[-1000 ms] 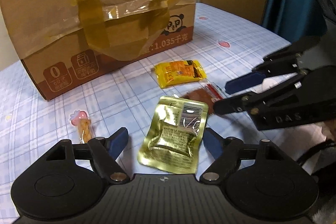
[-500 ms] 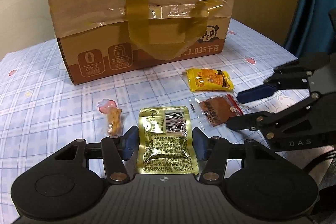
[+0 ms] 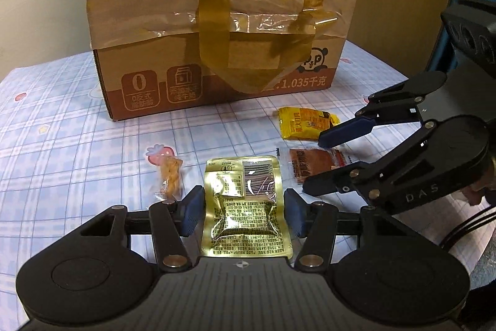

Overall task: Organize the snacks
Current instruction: 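Grasp the gold foil packet with the left tool while the right tool grasps the clear meat packet, then lift the gold packet with the left tool to the box while the right tool carries the meat packet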

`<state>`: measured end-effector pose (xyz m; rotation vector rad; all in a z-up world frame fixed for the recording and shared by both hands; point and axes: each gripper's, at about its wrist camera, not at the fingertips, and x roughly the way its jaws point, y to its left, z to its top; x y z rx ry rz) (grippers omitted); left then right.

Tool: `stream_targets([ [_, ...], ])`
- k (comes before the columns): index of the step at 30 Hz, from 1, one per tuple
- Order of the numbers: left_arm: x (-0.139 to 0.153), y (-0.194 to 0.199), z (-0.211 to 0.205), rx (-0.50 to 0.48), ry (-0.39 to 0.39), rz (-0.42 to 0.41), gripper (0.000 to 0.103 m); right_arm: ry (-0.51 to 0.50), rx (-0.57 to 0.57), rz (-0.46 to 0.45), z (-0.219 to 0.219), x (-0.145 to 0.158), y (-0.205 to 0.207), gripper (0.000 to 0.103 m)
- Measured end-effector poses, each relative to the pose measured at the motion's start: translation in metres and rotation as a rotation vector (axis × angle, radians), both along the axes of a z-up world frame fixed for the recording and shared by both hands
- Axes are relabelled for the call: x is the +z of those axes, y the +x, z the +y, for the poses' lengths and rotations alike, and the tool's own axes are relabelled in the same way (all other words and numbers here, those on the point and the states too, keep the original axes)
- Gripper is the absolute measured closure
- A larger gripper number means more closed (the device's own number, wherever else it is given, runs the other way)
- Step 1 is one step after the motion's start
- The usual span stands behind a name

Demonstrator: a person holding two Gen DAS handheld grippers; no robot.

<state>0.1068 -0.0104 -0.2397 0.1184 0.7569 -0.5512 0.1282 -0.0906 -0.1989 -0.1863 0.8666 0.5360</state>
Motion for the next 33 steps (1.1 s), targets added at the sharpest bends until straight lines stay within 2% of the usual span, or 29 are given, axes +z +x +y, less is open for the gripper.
stream_targets([
  [3,-0.001,-0.001,-0.001,0.019,0.003,-0.007,0.044,0.025,-0.03,-0.02,-0.002,-0.003,-0.004,0.045],
  [8,-0.001,-0.003,-0.001,0.038,0.015,-0.021,0.044,0.065,-0.142,-0.095,-0.001,-0.009,-0.018,0.047],
  [13,-0.001,-0.005,-0.003,0.045,0.042,-0.024,0.044,0.032,-0.172,-0.162,0.007,-0.012,-0.028,0.048],
  [17,0.002,-0.003,0.005,0.052,0.019,0.017,0.043,0.067,-0.176,-0.143,0.001,-0.014,-0.024,0.047],
  [20,0.007,-0.006,0.011,0.061,0.008,0.016,0.043,0.066,-0.173,-0.149,0.002,-0.014,-0.026,0.047],
  [28,0.009,-0.012,0.005,0.082,0.094,0.011,0.041,0.068,-0.173,-0.15,0.002,-0.014,-0.027,0.047],
  [33,0.008,-0.009,0.004,0.086,0.112,0.032,0.041,0.075,-0.171,-0.148,0.001,-0.014,-0.027,0.046],
])
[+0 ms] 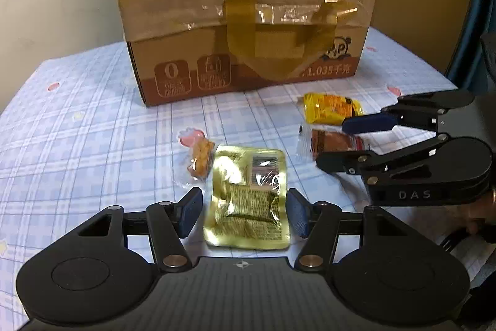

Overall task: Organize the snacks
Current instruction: 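Lift the gold packet with the left tool to the box while the right tool carries the meat packet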

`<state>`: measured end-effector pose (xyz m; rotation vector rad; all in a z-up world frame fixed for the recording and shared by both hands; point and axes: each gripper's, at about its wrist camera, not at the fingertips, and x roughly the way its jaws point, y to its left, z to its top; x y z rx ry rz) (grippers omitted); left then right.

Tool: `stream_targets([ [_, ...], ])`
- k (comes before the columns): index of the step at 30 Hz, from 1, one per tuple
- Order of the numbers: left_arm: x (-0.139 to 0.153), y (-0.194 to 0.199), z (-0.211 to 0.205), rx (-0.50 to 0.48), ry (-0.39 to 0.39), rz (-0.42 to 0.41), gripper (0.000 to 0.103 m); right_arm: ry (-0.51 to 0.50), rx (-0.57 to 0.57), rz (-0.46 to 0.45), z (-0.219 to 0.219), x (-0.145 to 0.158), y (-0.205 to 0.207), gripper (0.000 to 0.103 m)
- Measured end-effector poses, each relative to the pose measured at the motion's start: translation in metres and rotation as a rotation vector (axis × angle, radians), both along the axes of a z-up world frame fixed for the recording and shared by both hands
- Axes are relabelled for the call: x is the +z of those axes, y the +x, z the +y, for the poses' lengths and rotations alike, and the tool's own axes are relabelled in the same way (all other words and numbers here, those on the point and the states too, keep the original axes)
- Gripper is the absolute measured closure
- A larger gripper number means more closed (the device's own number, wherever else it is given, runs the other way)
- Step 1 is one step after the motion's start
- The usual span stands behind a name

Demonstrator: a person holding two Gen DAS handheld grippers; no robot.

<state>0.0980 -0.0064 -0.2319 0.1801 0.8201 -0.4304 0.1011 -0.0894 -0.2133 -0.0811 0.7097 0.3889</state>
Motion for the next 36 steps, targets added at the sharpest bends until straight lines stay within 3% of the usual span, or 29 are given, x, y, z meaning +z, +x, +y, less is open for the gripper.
stream_targets([
  [12,-0.006,0.003,-0.004,-0.028,0.018,-0.012,0.031,0.018,0.004,0.002,-0.003,0.0,-0.002,0.046],
  [15,-0.005,0.006,-0.001,-0.025,0.01,-0.007,0.036,0.022,0.009,0.006,-0.003,0.001,-0.001,0.044],
  [17,-0.004,0.005,0.0,-0.018,0.001,-0.016,0.044,0.025,0.014,0.013,-0.004,0.001,0.0,0.044],
  [21,-0.004,0.006,0.009,-0.007,-0.054,-0.003,0.046,0.002,0.045,0.036,-0.003,0.005,0.004,0.044],
  [33,-0.004,0.002,0.016,0.008,-0.117,-0.014,0.048,-0.028,0.1,0.086,0.0,0.008,0.024,0.044],
  [36,-0.002,0.001,0.016,0.0,-0.12,-0.021,0.051,-0.021,0.081,0.075,0.0,0.008,0.019,0.052],
])
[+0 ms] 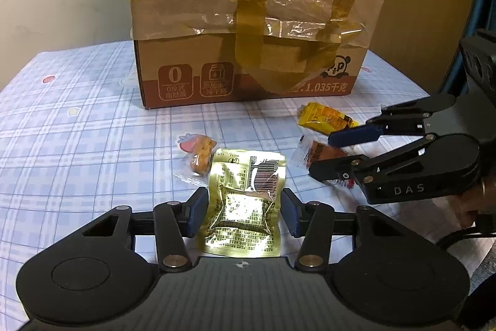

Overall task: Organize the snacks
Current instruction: 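Lift the gold packet with the left tool to the box while the right tool carries the meat packet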

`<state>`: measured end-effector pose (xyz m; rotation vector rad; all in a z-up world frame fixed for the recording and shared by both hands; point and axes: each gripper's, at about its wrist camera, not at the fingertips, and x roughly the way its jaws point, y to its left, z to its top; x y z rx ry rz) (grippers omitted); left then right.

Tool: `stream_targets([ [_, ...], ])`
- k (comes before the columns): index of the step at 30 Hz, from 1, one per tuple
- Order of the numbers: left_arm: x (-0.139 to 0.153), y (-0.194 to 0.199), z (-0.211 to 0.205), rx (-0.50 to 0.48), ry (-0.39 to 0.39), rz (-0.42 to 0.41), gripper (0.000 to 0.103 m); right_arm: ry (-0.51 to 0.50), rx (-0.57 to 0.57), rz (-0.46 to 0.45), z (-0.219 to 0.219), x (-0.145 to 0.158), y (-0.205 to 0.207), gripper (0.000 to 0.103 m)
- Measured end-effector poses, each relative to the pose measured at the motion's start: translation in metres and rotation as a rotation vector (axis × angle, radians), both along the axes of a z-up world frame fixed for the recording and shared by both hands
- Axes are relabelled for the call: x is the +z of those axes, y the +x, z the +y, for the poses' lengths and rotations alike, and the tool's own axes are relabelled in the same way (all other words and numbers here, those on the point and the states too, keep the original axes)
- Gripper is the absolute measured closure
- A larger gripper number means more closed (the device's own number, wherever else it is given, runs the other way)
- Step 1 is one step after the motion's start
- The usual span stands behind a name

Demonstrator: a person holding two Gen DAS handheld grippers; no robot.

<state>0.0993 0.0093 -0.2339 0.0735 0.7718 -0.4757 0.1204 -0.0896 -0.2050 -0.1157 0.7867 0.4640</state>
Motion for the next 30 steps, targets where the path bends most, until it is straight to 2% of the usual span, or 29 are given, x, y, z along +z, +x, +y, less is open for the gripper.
stream_targets([
  [4,0.003,-0.004,-0.003,-0.016,0.002,-0.013,0.054,0.034,-0.03,-0.001,0.0,0.002,-0.01,0.06],
  [12,0.013,-0.011,-0.007,-0.031,-0.01,-0.049,0.055,0.102,-0.104,-0.058,-0.015,0.019,-0.024,0.06],
  [16,0.028,-0.01,-0.003,-0.022,-0.035,-0.086,0.055,0.116,-0.128,-0.095,-0.021,0.032,-0.029,0.06],
  [21,0.06,-0.007,0.0,-0.021,-0.078,-0.151,0.055,0.123,-0.146,-0.181,-0.029,0.061,-0.031,0.06],
  [30,0.144,0.01,-0.001,-0.036,-0.142,-0.371,0.055,0.148,-0.13,-0.401,-0.036,0.137,-0.025,0.06],
])
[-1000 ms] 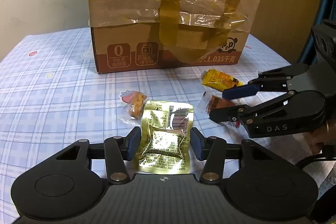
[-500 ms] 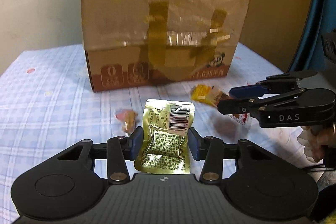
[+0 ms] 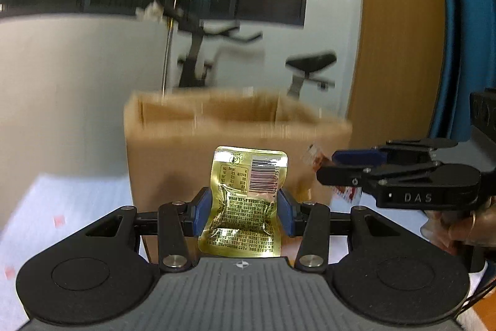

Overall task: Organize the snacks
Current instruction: 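Lift the gold packet with the left tool to the box while the right tool carries the meat packet, then release the gold packet from the left tool into the box while the right tool releases the meat packet, then grasp the small wrapped candy with the left tool while the right tool grasps the yellow packet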

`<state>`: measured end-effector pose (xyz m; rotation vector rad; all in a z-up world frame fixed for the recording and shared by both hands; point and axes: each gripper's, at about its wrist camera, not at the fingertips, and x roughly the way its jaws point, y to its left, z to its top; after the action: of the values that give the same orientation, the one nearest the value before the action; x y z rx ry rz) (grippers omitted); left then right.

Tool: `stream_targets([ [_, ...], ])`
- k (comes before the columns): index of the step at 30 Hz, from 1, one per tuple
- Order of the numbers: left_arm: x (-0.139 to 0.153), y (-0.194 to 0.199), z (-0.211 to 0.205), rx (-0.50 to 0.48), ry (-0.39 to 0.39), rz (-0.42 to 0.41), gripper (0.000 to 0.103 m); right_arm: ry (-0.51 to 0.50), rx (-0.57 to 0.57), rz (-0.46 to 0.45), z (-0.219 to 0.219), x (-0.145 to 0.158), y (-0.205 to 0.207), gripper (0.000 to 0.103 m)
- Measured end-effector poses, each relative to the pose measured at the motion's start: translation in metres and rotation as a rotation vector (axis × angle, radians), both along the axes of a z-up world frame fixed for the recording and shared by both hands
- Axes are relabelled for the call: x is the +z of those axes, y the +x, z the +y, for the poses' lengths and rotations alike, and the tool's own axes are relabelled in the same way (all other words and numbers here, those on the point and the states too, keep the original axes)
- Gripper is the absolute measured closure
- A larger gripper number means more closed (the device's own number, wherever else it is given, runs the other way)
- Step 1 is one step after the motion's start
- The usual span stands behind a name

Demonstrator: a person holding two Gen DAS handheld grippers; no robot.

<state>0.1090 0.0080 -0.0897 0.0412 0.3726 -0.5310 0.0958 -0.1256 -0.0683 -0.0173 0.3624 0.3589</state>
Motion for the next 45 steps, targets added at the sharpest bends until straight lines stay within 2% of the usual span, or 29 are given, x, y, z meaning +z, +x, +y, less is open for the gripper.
stream_targets([
  [4,0.033,0.017,-0.004,0.007,-0.021,-0.081,0.054,0.014,0.0,-0.069,-0.005,0.027,0.015,0.06],
  [8,0.054,0.046,-0.015,0.029,0.001,-0.107,0.054,0.003,-0.036,-0.094,-0.01,0.043,0.042,0.06],
  [13,0.063,0.096,-0.031,0.047,0.004,-0.056,0.054,0.047,-0.127,-0.025,-0.021,0.045,0.085,0.06],
  [18,0.055,0.134,-0.032,0.08,0.022,0.032,0.052,0.082,-0.212,0.079,-0.033,0.035,0.116,0.06],
  [21,0.047,0.144,-0.033,0.114,0.079,0.051,0.047,0.073,-0.256,0.107,-0.039,0.029,0.123,0.057],
  [24,0.042,0.156,-0.03,0.106,0.09,0.087,0.038,0.066,-0.287,0.119,-0.042,0.025,0.123,0.054],
  [26,0.041,0.154,-0.024,0.103,0.079,0.085,0.033,0.07,-0.278,0.121,-0.044,0.023,0.119,0.052],
  [29,0.04,0.151,-0.013,0.12,0.062,0.093,0.033,0.077,-0.263,0.116,-0.044,0.022,0.116,0.046],
  [32,0.043,0.14,0.002,0.121,0.019,0.086,0.033,0.088,-0.257,0.108,-0.044,0.023,0.11,0.046],
  [39,0.046,0.094,0.03,0.1,-0.029,0.051,0.034,0.074,-0.18,0.013,-0.031,0.028,0.075,0.046],
  [42,0.038,0.076,0.043,0.099,-0.055,0.064,0.034,0.072,-0.145,-0.013,-0.024,0.026,0.059,0.046],
  [45,0.023,0.059,0.046,0.116,-0.028,0.073,0.034,0.047,-0.103,-0.044,-0.014,0.019,0.042,0.046],
])
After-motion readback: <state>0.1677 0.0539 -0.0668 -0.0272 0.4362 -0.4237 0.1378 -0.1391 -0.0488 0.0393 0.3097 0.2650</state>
